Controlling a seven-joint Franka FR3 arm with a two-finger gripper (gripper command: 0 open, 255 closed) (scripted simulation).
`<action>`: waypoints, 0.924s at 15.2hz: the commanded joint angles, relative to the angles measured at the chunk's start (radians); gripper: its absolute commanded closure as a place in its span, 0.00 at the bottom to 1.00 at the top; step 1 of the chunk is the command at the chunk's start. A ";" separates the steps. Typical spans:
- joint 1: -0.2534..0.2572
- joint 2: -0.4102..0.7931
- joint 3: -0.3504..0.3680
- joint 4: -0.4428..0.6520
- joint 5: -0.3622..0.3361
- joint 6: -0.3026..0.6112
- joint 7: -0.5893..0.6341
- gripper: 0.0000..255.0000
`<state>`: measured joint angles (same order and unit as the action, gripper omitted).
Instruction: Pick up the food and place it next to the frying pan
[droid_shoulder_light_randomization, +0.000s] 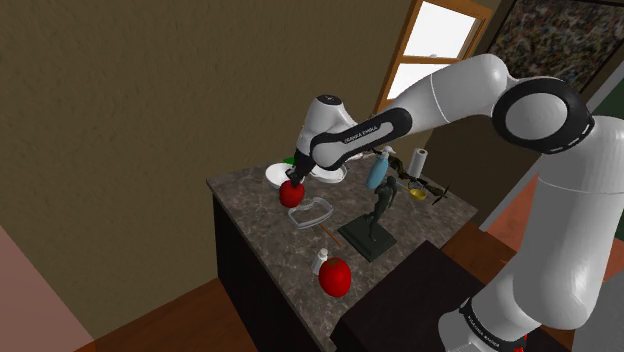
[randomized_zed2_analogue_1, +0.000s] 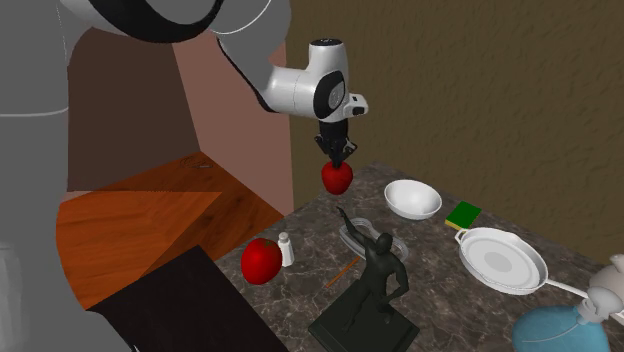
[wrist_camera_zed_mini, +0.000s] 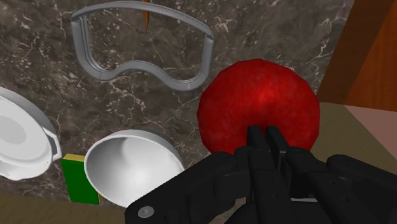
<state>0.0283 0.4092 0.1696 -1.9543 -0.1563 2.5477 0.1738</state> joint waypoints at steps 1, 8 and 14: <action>-0.003 -0.017 0.004 0.001 0.006 -0.019 -0.005 1.00; -0.064 -0.063 0.003 -0.012 0.043 -0.047 -0.093 1.00; -0.175 -0.073 -0.013 -0.026 0.095 -0.041 -0.256 1.00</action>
<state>-0.1265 0.3403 0.1595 -1.9767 -0.0717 2.5066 -0.0510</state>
